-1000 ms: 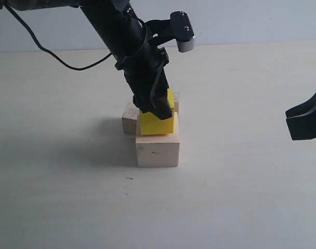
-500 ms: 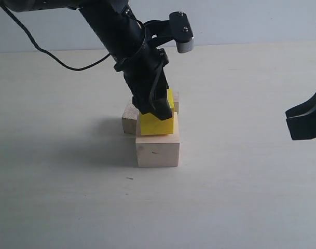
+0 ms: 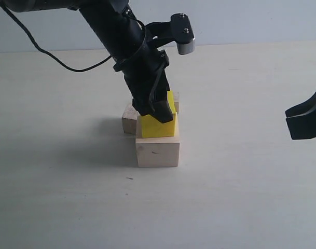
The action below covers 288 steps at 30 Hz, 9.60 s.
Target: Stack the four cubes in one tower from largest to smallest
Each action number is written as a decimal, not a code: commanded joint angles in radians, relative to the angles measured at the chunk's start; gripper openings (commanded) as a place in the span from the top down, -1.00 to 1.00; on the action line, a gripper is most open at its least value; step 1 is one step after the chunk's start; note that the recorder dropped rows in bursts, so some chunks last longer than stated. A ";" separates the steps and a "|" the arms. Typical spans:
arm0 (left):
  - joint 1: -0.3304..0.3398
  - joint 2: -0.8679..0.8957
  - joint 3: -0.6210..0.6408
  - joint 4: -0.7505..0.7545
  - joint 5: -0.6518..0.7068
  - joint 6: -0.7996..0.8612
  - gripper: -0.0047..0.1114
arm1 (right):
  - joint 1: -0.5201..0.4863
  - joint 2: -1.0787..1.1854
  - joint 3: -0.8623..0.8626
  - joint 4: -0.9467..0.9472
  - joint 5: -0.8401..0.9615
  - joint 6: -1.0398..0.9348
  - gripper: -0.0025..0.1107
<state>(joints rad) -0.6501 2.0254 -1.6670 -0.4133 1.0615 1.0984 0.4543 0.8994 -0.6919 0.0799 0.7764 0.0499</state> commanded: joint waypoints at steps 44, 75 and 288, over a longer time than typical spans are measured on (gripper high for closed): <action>-0.003 -0.143 0.005 0.062 0.062 -0.004 -0.24 | -0.001 -0.004 0.003 -0.001 -0.013 -0.005 0.96; 0.373 -0.093 0.030 -0.094 -0.055 -0.359 0.92 | -0.001 -0.004 0.003 -0.010 -0.025 -0.005 0.96; -0.004 -0.196 -0.104 0.287 0.160 -0.228 0.92 | -0.001 -0.004 0.003 -0.001 -0.011 -0.007 0.96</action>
<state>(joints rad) -0.6370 1.8361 -1.7631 -0.0567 1.2221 0.7874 0.4543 0.8994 -0.6919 0.0798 0.7664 0.0486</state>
